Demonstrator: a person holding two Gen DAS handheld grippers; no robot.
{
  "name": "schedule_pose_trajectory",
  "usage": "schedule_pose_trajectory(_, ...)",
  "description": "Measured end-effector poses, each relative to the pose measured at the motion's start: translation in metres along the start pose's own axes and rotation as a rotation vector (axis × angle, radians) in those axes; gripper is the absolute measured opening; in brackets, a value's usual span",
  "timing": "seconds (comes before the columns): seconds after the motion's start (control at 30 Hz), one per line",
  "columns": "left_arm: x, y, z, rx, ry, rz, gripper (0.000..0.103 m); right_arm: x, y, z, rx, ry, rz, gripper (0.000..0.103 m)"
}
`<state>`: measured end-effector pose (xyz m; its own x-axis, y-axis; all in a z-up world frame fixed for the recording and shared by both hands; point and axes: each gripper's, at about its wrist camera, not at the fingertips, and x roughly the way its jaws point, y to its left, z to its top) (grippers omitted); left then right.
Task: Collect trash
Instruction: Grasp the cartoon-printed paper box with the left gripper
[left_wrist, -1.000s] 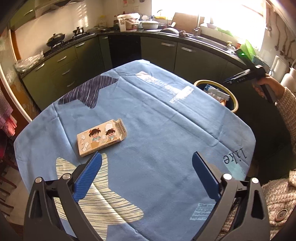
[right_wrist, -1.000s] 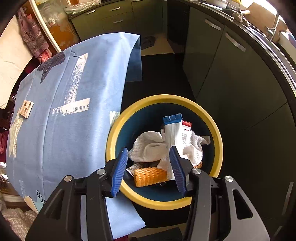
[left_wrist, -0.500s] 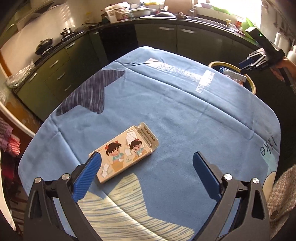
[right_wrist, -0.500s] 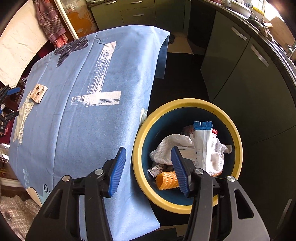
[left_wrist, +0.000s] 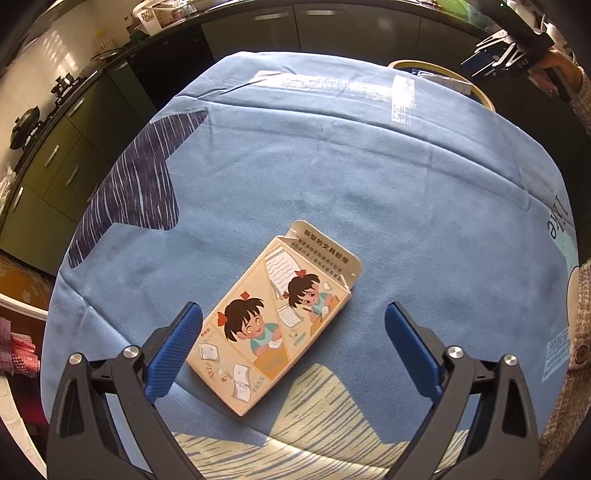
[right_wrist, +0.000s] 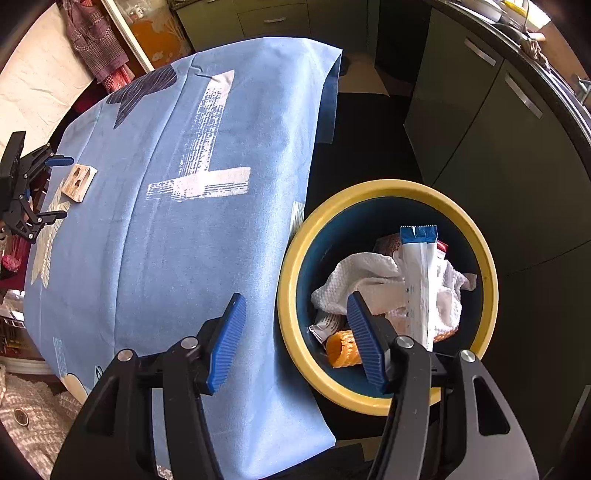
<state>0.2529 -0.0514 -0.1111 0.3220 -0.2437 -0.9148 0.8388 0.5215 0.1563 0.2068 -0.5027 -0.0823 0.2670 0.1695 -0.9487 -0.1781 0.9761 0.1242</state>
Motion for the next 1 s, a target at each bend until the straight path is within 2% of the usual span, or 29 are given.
schedule_pose_trajectory(0.2,0.015,0.013,0.001,0.03,0.017,-0.036,0.095,-0.003,0.007,0.004,0.007,0.002,0.017,0.057)
schedule_pose_trajectory(0.4,0.017,0.019,0.002,0.023,0.005,-0.104,0.095,-0.006,0.01,0.004,0.019,0.012,0.018,0.057)
schedule_pose_trajectory(0.57,0.014,0.018,-0.005,-0.01,0.01,-0.144,0.087,-0.007,0.012,0.006,0.02,0.014,0.021,0.057)
schedule_pose_trajectory(0.67,0.008,0.013,-0.01,-0.026,0.016,-0.144,0.078,-0.006,0.016,0.008,0.009,0.01,0.033,0.057)
schedule_pose_trajectory(0.73,0.004,0.01,-0.012,-0.049,0.02,-0.146,0.068,-0.005,0.02,0.008,0.0,0.007,0.043,0.057)
schedule_pose_trajectory(1.0,-0.006,-0.022,-0.025,-0.072,0.068,-0.115,0.066,-0.003,0.028,0.002,-0.03,0.002,0.082,0.058)
